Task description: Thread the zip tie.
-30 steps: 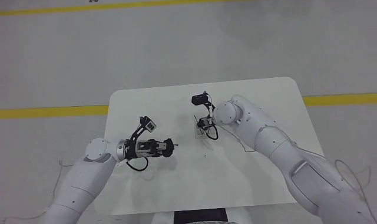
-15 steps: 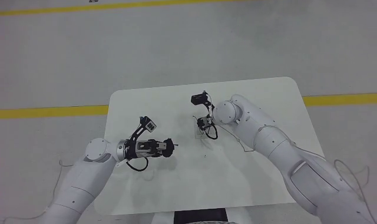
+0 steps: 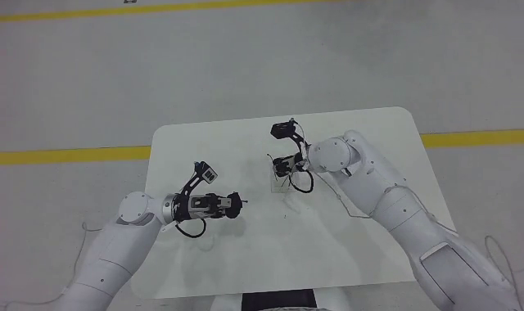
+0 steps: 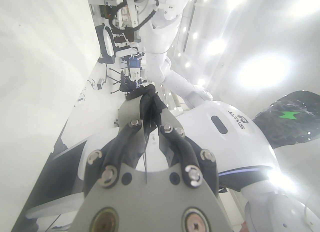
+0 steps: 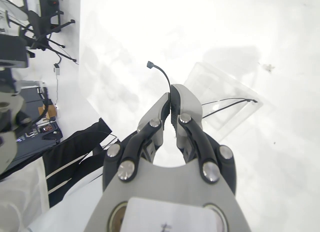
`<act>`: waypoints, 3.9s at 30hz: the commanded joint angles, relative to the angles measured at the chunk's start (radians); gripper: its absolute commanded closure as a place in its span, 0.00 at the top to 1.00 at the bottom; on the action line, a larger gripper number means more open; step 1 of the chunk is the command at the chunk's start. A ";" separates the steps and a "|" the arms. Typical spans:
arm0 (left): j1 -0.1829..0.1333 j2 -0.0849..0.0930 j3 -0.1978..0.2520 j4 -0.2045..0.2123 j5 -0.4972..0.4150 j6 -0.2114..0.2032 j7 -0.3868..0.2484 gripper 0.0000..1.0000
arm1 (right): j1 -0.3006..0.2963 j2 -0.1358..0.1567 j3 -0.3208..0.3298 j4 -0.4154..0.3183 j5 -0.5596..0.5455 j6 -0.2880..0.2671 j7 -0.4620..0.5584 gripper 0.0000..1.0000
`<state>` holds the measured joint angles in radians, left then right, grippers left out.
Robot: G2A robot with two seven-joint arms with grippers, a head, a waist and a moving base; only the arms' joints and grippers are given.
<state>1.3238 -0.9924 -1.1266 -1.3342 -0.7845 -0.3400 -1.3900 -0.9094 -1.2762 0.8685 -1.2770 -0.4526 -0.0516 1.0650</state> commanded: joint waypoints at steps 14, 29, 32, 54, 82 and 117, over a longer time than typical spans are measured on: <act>0.000 0.000 0.000 0.000 0.000 0.000 0.000 0.00 | -0.118 0.049 0.137 -0.091 0.235 -0.220 0.135 0.00; 0.018 -0.018 0.020 0.012 0.058 0.000 0.173 0.00 | -0.215 0.043 0.124 -0.127 0.258 -0.197 -0.130 0.00; 0.022 -0.028 0.028 0.027 0.067 0.000 0.199 0.00 | -0.232 0.040 0.113 -0.141 0.249 -0.185 -0.188 0.00; 0.038 -0.072 -0.001 0.061 0.077 0.000 0.265 0.00 | -0.256 0.035 0.083 -0.151 0.217 -0.141 -0.287 0.00; 0.089 -0.068 -0.012 0.071 0.062 0.000 0.349 0.00 | -0.415 0.051 0.117 -0.373 0.176 -0.052 -0.468 0.00; 0.104 -0.085 -0.009 0.070 0.057 0.000 0.420 0.00 | -0.448 0.026 0.075 -0.371 0.159 0.043 -0.694 0.00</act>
<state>1.4278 -1.0777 -1.1357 -1.2639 -0.7281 -0.3400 -0.9699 -1.3547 -1.2495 0.9445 -1.6483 -0.2907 -0.0089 0.3763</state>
